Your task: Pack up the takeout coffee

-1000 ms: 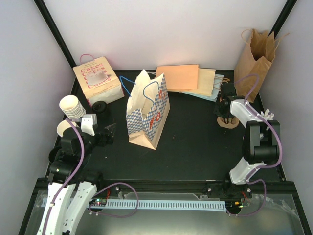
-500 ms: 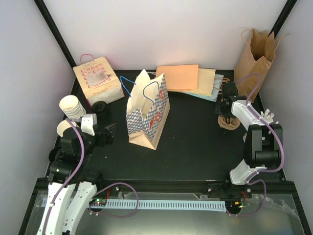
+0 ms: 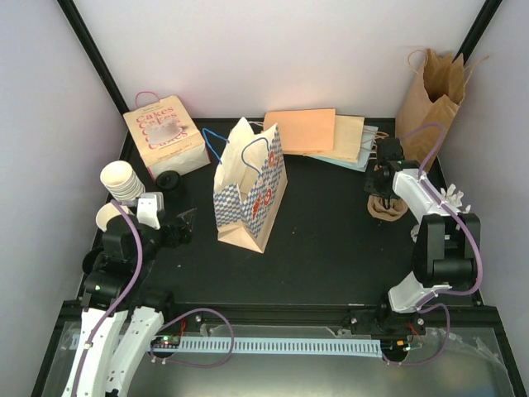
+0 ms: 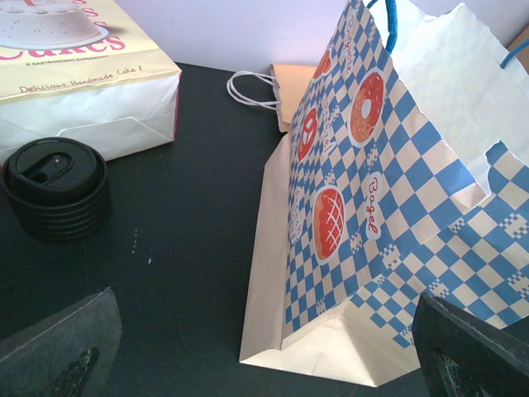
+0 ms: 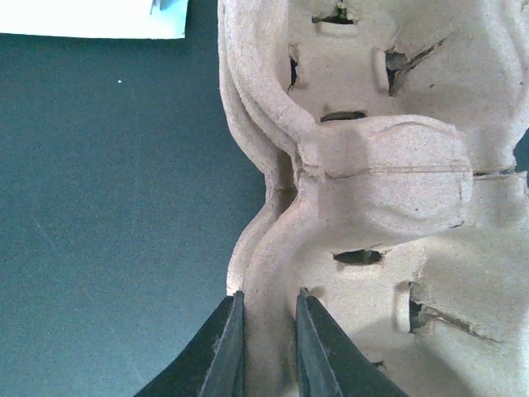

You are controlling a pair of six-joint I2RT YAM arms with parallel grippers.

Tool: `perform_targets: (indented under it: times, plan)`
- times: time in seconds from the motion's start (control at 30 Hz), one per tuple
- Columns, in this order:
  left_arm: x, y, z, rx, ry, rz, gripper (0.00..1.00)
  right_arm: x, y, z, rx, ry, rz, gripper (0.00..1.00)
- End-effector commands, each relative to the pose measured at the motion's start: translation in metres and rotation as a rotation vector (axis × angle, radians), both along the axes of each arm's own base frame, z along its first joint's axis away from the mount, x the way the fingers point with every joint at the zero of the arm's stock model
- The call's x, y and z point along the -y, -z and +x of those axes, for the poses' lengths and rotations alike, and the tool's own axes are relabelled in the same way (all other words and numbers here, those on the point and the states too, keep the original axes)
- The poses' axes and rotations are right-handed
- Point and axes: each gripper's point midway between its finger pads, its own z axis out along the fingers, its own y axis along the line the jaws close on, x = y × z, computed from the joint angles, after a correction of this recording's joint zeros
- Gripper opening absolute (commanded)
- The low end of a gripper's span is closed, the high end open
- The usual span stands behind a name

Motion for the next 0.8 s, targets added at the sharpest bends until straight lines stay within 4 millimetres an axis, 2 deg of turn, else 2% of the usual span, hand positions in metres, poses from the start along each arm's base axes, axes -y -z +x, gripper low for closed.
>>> perform_targets:
  times: [0.0,0.17,0.33,0.43,0.47,0.7,0.77]
  plan:
    - [0.003,-0.004,0.003,0.017,0.014,-0.003,0.99,-0.001,-0.017,0.008,0.052,-0.009,0.011,0.20]
    - [0.003,-0.004,0.003,0.016,0.014,-0.003,0.99,-0.015,-0.011,0.010,0.054,-0.030,0.088,0.21]
    - [0.003,-0.005,0.003,0.020,0.015,-0.004,0.99,-0.016,-0.009,0.010,0.052,-0.033,0.094,0.21]
    - [0.003,-0.004,0.003,0.019,0.014,-0.003,0.99,-0.015,-0.011,0.009,0.052,-0.033,0.090,0.11]
    - [0.003,-0.005,0.003,0.019,0.016,-0.003,0.99,-0.015,-0.012,0.008,0.053,-0.033,0.086,0.11]
    - [0.003,-0.004,0.003,0.018,0.017,-0.002,0.99,-0.012,-0.011,0.008,0.047,-0.030,0.075,0.14]
    - [0.003,-0.004,0.003,0.018,0.017,-0.003,0.99,-0.012,-0.011,0.008,0.048,-0.031,0.076,0.17]
